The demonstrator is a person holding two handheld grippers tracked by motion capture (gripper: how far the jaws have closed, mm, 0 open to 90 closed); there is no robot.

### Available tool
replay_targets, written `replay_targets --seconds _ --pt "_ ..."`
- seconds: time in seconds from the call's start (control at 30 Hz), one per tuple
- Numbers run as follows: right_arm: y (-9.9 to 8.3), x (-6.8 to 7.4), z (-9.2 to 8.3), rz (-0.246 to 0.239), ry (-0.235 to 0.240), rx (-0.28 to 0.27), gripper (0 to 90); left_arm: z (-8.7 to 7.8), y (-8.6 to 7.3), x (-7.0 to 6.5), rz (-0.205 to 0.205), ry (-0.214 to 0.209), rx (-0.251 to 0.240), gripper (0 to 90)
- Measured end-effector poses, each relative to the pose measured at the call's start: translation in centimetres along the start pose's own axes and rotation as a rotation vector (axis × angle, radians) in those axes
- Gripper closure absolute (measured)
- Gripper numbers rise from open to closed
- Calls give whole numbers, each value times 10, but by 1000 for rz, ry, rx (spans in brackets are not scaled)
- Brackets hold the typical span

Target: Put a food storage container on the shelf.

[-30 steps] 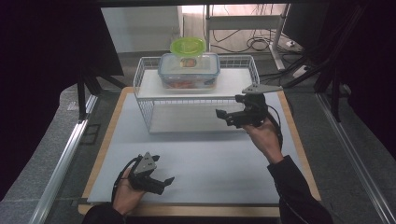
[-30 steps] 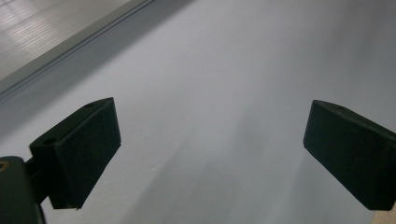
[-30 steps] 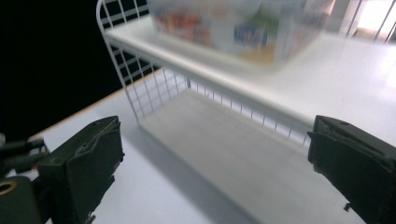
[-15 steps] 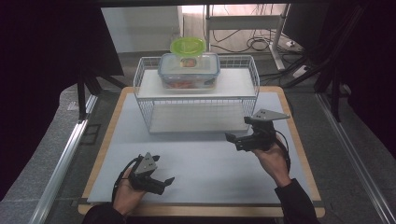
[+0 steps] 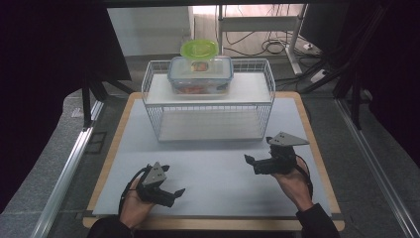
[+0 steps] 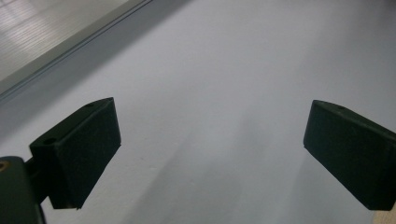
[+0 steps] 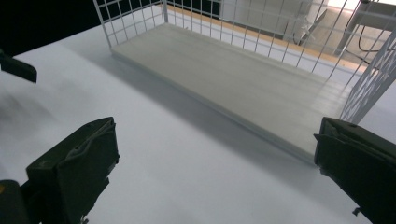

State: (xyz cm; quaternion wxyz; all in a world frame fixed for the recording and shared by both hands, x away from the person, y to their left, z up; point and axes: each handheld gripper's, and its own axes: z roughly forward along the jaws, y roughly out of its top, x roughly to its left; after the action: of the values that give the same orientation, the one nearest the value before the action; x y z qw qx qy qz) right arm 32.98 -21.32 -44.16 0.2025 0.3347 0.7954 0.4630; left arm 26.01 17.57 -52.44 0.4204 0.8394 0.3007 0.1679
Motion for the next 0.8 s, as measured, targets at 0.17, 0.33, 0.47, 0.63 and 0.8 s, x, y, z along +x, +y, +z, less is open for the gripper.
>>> replay_targets --seconds 0.17,0.33,0.47,0.63,0.8 --pt "-13 1 -1 3 10 14 0 0 0 0 0 0 -1 40" --pt "-29 5 0 -7 4 47 0 1 0 0 4 5 1 39" --pt "-43 8 1 -9 10 73 0 1 -1 0 7 5 4 38" --pt "-58 10 7 -1 25 126 0 2 -1 0 7 4 9 38" --pt "-68 9 15 -23 8 196 2 3 -1 -1 13 6 19 38"
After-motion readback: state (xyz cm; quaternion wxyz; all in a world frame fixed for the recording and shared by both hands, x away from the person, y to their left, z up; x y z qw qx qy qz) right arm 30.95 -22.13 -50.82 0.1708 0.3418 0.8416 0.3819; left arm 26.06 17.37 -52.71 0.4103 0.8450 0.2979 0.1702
